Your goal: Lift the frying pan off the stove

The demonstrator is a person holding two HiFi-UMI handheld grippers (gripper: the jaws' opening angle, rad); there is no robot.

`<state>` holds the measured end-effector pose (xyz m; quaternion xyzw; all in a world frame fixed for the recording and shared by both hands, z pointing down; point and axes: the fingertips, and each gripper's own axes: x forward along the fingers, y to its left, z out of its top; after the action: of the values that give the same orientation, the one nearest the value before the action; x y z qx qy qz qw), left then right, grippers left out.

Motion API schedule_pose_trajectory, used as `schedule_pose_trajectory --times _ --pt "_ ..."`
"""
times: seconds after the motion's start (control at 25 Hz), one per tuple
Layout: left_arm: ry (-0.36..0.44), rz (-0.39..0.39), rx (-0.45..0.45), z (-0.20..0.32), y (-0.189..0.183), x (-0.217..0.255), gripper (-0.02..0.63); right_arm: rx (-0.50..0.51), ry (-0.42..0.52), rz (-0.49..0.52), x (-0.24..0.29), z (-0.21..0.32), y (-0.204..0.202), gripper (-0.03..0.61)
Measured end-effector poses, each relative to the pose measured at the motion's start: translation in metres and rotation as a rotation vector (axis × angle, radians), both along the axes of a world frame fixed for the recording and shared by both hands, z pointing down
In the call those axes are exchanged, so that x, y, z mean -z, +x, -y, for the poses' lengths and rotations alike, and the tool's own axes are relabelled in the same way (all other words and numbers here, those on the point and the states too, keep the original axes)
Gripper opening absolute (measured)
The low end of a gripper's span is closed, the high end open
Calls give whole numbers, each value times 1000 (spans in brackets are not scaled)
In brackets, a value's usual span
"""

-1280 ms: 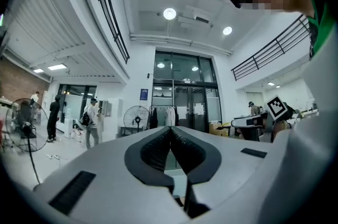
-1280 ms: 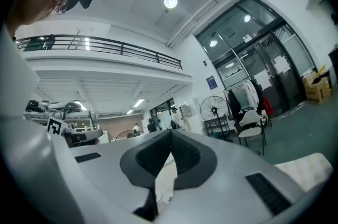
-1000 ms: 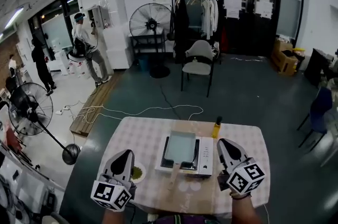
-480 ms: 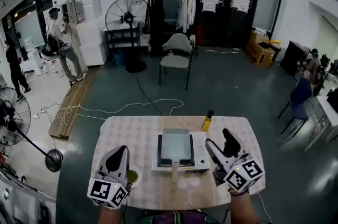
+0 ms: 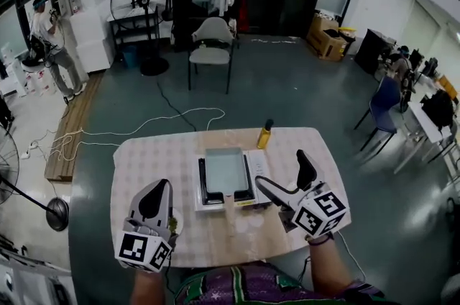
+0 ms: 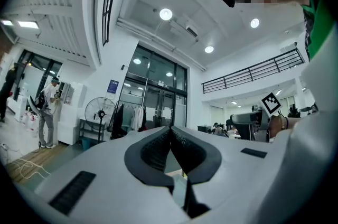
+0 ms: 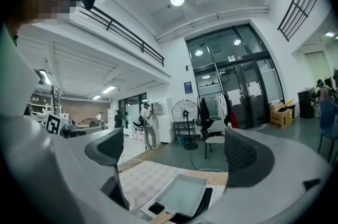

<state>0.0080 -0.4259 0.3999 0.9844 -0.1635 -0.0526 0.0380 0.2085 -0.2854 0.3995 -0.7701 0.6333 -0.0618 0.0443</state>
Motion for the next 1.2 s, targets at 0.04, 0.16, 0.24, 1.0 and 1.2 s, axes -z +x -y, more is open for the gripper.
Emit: schedule_pose_trajectory --times 0.04,0.16,0.24,1.0,1.2 --pt "-3 2 -3 3 -2 -3 23 -3 -21 1 -8 5 -2 586" --pt "-10 12 -21 17 -10 -19 23 -18 -73 9 -34 24 -13 586" --pt "-21 18 -36 27 -18 -28 23 -30 -108 28 -51 36 -22 588" --pt "-185 66 -135 75 -81 -97 23 -195 -619 262 -235 77 -72 586" --pt "-201 79 -125 83 -74 -109 23 -206 -720 315 -282 81 -60 585"
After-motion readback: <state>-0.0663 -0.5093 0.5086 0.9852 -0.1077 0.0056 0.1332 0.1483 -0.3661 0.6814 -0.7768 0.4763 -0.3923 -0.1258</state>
